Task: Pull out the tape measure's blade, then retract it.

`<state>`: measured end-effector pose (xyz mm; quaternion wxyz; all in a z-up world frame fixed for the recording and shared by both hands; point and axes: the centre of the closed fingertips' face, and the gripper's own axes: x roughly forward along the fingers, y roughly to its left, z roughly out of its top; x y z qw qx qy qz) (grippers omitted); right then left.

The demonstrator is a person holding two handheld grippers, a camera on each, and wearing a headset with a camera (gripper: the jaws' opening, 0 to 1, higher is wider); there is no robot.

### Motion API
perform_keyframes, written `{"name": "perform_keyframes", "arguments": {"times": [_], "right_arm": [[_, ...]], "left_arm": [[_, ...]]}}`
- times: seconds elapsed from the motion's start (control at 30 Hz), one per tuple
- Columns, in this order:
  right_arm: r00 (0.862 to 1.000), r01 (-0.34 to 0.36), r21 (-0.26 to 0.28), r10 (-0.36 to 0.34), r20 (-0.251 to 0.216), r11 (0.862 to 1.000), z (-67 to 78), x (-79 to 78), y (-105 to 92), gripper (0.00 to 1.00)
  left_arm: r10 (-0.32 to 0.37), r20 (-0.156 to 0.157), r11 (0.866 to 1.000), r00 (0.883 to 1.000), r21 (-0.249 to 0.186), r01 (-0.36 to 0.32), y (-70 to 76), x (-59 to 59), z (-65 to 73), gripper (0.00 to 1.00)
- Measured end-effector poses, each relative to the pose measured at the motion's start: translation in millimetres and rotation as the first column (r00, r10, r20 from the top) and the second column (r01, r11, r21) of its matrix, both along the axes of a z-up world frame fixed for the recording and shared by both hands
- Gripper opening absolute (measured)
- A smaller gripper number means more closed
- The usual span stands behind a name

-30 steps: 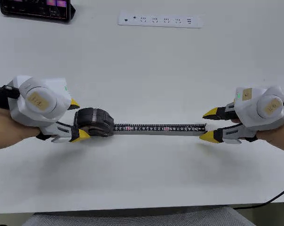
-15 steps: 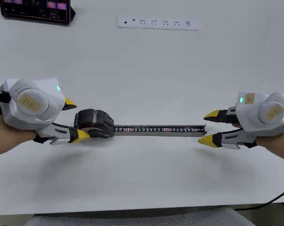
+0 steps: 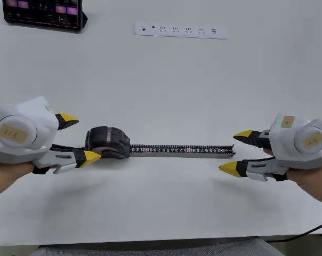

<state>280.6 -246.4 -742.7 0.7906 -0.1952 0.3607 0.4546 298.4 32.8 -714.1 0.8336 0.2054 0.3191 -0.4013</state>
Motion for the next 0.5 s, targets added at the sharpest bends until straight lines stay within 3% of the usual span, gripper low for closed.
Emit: {"name": "perform_keyframes", "arguments": {"times": [0.07, 0.2, 0.5], "right_arm": [[1.000, 0.007, 0.010, -0.008, 0.015, 1.000, 3.8, 0.1, 2.3, 0.52], [0.999, 0.026, 0.026, -0.027, 0.031, 0.999, 8.7, -0.3, 4.8, 0.56], [0.997, 0.060, 0.060, -0.063, 0.048, 0.996, 12.1, -2.5, 5.0, 0.64]], "left_arm": [[0.006, 0.015, 1.000, 1.000, -0.012, -0.006, 0.1, -1.4, 1.9, 0.52], [0.027, 0.016, 0.999, 1.000, -0.033, -0.026, 2.5, -4.7, 2.9, 0.54], [0.089, -0.017, 0.991, 0.996, -0.100, -0.091, 6.3, -16.2, 1.0, 0.66]]}}
